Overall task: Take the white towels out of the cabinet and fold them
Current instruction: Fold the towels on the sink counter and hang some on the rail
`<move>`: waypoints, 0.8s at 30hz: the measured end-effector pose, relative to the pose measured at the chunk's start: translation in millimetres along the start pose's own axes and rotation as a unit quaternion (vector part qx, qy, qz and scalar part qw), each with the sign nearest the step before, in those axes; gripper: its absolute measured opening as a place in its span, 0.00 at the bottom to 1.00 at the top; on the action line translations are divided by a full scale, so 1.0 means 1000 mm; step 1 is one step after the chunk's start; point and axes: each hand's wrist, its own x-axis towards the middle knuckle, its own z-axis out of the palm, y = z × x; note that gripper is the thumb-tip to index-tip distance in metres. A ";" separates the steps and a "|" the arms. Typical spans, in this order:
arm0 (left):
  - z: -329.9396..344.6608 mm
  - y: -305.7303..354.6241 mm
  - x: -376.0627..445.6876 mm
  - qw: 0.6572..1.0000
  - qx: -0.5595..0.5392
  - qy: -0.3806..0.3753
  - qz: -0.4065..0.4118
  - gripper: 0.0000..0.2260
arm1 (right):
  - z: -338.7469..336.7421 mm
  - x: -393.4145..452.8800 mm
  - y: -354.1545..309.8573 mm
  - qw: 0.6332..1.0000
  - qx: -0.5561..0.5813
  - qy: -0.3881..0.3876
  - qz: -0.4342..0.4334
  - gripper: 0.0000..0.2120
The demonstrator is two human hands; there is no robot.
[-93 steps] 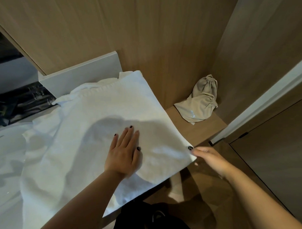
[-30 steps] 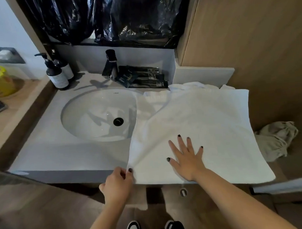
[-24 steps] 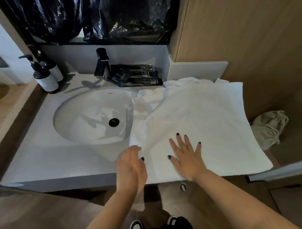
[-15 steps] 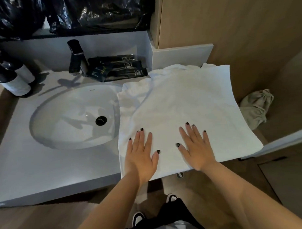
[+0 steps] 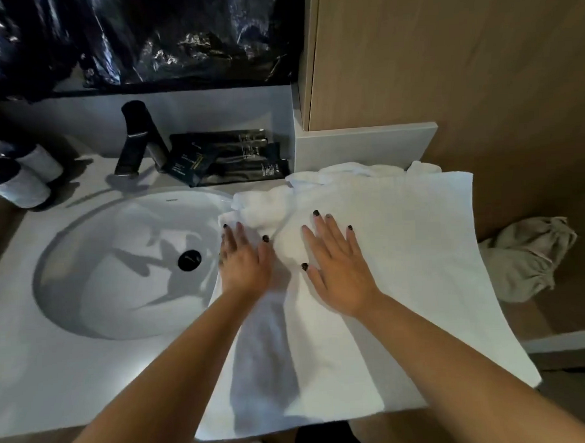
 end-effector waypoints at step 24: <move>-0.019 -0.012 0.094 0.932 -0.181 0.227 -0.216 0.11 | 0.035 -0.001 0.028 0.996 -0.021 0.060 -0.063 0.32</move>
